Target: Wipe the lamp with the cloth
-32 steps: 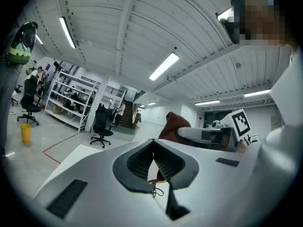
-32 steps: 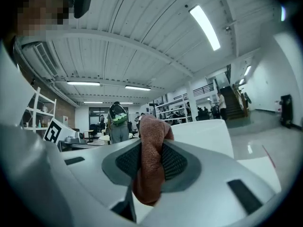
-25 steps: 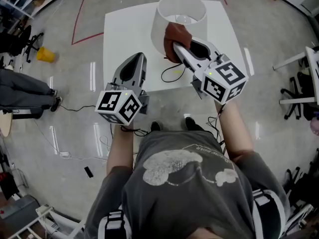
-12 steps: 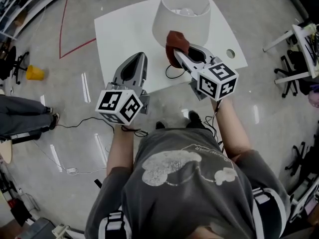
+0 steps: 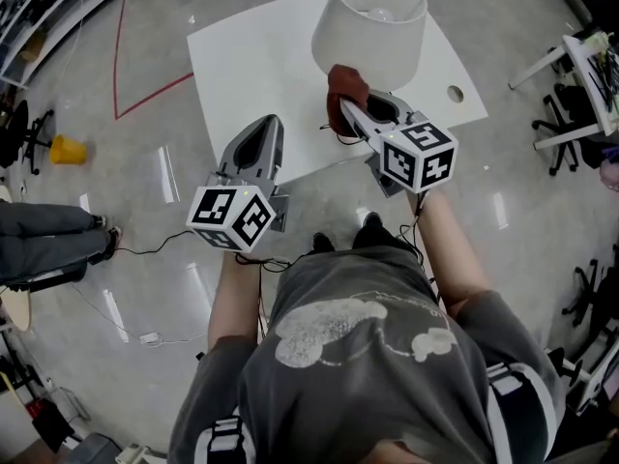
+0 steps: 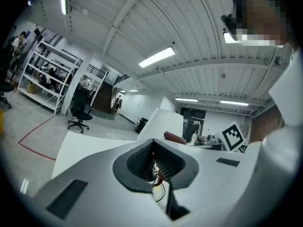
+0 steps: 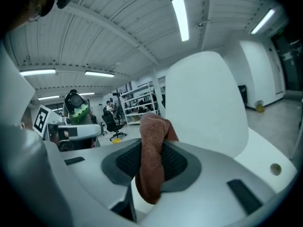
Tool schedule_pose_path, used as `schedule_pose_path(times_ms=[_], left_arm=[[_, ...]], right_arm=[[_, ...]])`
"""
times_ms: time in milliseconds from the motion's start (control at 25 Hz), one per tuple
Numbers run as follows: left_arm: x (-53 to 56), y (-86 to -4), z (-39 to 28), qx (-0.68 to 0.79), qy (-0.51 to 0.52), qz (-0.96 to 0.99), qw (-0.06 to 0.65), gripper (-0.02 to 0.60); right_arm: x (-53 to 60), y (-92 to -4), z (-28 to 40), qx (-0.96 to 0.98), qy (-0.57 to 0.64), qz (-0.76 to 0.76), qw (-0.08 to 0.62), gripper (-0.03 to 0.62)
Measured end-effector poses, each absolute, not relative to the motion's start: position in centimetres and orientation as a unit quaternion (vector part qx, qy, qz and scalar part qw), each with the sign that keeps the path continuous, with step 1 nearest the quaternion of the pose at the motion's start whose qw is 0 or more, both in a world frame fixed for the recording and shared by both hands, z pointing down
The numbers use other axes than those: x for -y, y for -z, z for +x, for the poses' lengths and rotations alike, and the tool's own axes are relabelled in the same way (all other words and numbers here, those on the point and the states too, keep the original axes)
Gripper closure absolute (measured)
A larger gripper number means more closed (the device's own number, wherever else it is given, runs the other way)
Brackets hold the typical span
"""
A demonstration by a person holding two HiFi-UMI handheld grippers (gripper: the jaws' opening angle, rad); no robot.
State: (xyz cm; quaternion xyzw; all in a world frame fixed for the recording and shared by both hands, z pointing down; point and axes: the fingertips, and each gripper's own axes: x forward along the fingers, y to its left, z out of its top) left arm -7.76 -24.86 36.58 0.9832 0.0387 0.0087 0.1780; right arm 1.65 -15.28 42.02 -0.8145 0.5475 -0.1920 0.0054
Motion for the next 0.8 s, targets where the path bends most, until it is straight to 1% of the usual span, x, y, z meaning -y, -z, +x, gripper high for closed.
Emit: schedule_pose_path(times_ms=[120, 360, 560, 800], left_arm=[[25.3, -35.9, -7.7, -0.037, -0.002, 0.984, 0.172, 0.572], [25.5, -33.2, -5.0, -0.032, 0.016, 0.987, 0.157, 0.572], [25.6, -31.6, -3.5, -0.029, 0.021, 0.990, 0.135, 0.572], [26.0, -31.5, -1.9, -0.016, 0.017, 0.990, 0.136, 0.572]], right_arm=[[15.8, -38.7, 1.6, -0.555, 0.161, -0.816, 0.028, 0.497], [16.8, -32.1, 3.6, -0.564, 0.101, -0.817, 0.062, 0.497], [17.4, -31.1, 4.9, -0.566, 0.090, -0.817, 0.070, 0.497], [18.0, -32.2, 4.5, -0.583, 0.109, -0.800, 0.089, 0.497]])
